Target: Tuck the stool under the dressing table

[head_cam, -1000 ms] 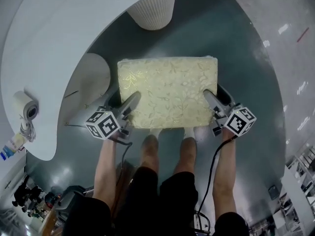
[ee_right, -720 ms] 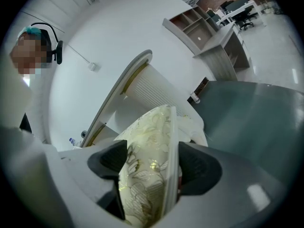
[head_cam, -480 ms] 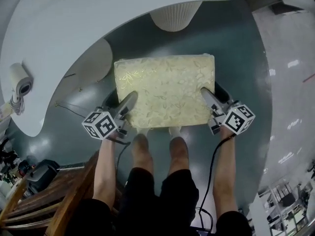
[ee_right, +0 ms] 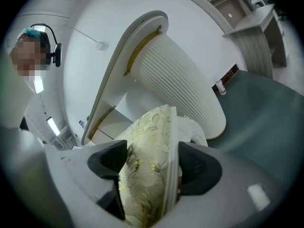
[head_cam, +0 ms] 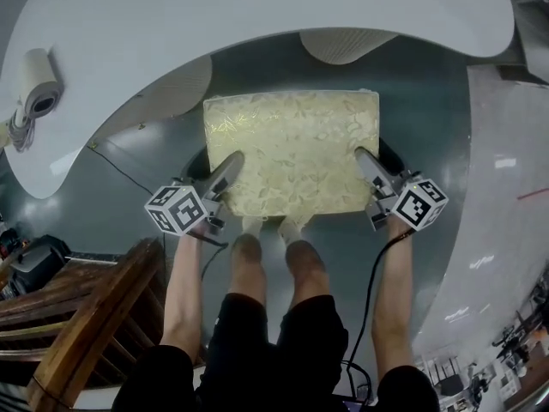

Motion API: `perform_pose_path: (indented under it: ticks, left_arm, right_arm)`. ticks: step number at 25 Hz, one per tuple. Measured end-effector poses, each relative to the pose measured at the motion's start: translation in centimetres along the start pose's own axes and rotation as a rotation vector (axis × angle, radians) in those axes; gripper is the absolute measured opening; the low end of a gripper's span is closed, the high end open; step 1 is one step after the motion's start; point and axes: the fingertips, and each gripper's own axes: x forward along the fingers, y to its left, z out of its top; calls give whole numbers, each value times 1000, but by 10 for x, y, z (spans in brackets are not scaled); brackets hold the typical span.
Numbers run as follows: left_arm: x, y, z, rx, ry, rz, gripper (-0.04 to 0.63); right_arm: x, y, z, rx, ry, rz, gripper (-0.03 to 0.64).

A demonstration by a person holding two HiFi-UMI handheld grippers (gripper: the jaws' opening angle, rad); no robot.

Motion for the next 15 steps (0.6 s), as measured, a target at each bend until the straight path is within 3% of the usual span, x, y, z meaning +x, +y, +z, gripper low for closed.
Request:
perform_pose_path:
  ticks: [15]
  left_arm:
    - [-7,1,-6,-39,-69,12,420]
  right_arm:
    - [6,7,11,-65,38,29,344]
